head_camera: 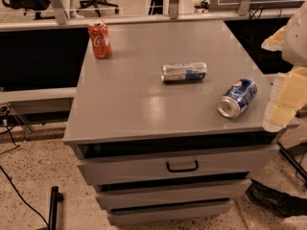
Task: Pick pepsi can
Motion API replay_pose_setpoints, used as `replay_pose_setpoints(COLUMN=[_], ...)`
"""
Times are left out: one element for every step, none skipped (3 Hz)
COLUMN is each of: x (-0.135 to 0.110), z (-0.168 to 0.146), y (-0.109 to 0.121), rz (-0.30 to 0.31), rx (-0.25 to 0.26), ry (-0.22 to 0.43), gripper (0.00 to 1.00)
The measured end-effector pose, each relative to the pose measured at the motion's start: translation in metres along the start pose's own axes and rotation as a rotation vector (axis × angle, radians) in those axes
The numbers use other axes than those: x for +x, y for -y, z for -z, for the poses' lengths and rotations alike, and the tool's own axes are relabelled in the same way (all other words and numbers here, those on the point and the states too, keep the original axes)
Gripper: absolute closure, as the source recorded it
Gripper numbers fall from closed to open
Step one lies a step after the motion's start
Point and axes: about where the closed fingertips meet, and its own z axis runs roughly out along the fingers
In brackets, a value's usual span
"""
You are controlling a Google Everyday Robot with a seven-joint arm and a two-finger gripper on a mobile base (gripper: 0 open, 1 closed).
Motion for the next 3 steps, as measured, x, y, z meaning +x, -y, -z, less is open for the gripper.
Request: replay_pose_setpoints(x=[0.000, 0.022, 0.039], z=[0.000, -0.028, -0.063], y=[0.000, 0.024, 0.051], rz=[0.000, 0.056, 0.193], rx=[0.000, -0.013, -0.032], ry=[0.000, -0.023, -0.035], gripper=[0.00, 0.00, 0.00])
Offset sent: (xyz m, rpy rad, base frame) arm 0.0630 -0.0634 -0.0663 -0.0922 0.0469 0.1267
